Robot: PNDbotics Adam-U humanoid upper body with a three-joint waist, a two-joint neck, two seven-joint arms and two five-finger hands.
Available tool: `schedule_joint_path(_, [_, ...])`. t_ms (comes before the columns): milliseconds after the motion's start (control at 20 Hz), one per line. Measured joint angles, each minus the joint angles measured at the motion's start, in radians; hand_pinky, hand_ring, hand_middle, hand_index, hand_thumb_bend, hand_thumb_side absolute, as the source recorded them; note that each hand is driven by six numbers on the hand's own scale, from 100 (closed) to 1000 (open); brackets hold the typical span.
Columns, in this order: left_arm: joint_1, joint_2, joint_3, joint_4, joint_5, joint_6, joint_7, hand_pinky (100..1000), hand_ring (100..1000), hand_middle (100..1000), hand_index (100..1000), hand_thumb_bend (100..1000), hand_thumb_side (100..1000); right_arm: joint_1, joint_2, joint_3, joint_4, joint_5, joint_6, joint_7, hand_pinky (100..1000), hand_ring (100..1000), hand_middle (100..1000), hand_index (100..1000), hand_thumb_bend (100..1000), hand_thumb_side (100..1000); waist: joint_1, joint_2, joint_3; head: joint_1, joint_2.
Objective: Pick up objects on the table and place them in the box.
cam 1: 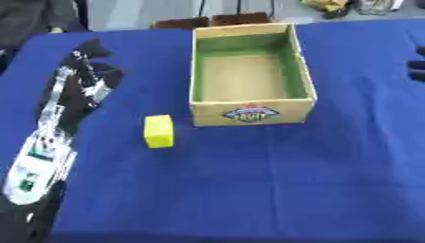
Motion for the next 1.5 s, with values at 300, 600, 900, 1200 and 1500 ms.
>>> schedule_joint_path(300, [-0.063,0.147,-0.1,-0.011,-0.103,0.062,-0.102,713,708,770,919,610,429,0.0,0.0,0.0,0.0,0.0,0.0,0.0,809,781,787,903,100,865,0.005,-0.003,-0.008,0.0,-0.008])
schedule_joint_path(600, [-0.148,0.267,-0.249,0.043,-0.209,0.076,-0.209,735,737,793,936,676,444,0.0,0.0,0.001,0.0,0.0,0.002,0.002,809,781,787,903,100,865,0.006,-0.006,-0.016,0.004,-0.01])
schedule_joint_path(900, [-0.229,0.301,-0.381,0.169,-0.309,0.067,-0.309,732,736,783,934,707,458,0.0,0.0,0.006,0.0,0.0,0.004,0.005,809,781,787,903,100,865,0.01,-0.012,-0.019,0.001,-0.017])
schedule_joint_path(1200, [-0.299,0.258,-0.416,0.303,-0.41,0.044,-0.409,710,710,757,922,689,459,0.0,0.0,0.007,0.0,0.0,0.004,0.006,809,781,787,903,100,865,0.007,-0.013,-0.016,-0.003,-0.021])
schedule_joint_path(1500, [-0.349,0.193,-0.399,0.39,-0.512,0.015,-0.515,696,692,742,912,670,455,0.0,0.0,0.007,0.0,0.0,0.004,0.006,809,781,788,903,100,865,0.005,-0.014,-0.015,-0.009,-0.026])
